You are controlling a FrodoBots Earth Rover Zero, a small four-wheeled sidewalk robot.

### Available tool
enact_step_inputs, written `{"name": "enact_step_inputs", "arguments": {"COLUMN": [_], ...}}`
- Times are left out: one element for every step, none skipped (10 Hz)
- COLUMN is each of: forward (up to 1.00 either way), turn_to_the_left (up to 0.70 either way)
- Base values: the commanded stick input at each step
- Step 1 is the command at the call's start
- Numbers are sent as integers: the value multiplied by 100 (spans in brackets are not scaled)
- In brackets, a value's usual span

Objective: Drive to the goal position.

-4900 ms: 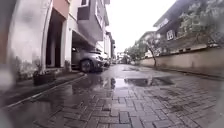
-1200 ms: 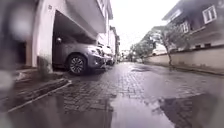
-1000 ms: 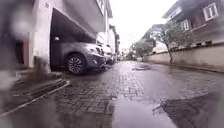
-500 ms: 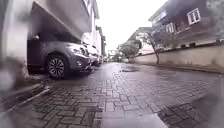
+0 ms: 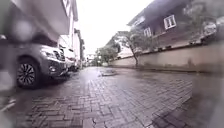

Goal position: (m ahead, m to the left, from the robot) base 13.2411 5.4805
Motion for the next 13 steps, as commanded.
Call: {"name": "enact_step_inputs", "arguments": {"forward": [70, 70, 70, 70, 70, 70, 70, 70, 70, 70, 70, 70, 70], "turn_to_the_left": [0, 0, 5, 19, 35, 35, 35, 35, 35, 35, 35, 0, 0]}}
